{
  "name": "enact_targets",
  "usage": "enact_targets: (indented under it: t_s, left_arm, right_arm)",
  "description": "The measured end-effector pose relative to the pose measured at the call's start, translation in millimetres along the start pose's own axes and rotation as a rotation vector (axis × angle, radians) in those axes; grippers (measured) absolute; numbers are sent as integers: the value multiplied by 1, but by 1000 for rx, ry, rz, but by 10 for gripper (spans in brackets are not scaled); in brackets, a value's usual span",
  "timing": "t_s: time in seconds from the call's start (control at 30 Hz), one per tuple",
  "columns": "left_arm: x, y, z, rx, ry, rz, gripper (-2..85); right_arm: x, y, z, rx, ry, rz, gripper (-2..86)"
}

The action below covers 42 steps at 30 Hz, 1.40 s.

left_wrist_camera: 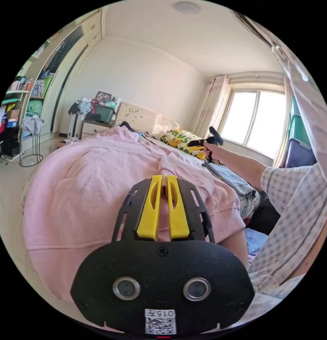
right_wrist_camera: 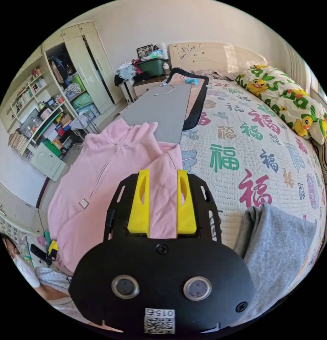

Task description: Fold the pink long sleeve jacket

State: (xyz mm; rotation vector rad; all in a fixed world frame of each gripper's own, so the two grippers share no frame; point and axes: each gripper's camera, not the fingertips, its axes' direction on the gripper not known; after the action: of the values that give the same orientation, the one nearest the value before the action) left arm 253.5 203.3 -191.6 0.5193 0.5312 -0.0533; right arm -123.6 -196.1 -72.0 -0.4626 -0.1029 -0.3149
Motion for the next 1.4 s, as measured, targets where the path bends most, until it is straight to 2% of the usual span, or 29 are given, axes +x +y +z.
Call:
enact_targets:
  t_s: [0.23, 0.37, 0.43, 0.5, 0.6, 0.9, 1.07, 1.17, 1.23, 1.4]
  left_arm:
    - [-23, 31, 7, 8, 85, -21, 0]
    - [-30, 45, 10, 5, 109, -25, -2]
    - [-35, 55, 12, 4, 127, -26, -3]
    - [-34, 64, 13, 7, 137, -1, -3]
    - [-31, 77, 13, 10, 116, 28, -4]
    - [-28, 122, -5, 49, 28, 66, -6]
    - [-41, 142, -3, 23, 41, 36, -5]
    - [-47, 155, -6, 23, 44, 21, -5]
    - [-50, 166, -11, 33, 37, 21, -3]
    - [-68, 190, -32, 100, 89, -33, 2]
  right_arm:
    - [-27, -60, 90, -26, 1, 91, 127]
    - [-54, -86, 151, -171, -10, 30, 75]
    - [-70, -92, 165, -187, 54, -16, 42]
    - [-91, -94, 173, -156, 250, -88, 2]
    - [-107, -91, 195, -156, 268, -129, -7]
    - [-147, -76, 294, -152, 539, -162, -10]
    - [-137, -64, 335, -167, 483, -119, -8]
    - [-139, -44, 337, -94, 618, -126, -9]
    - [-137, -31, 321, -6, 574, -102, -9]
    - [-156, 18, 265, 151, 256, -158, 5]
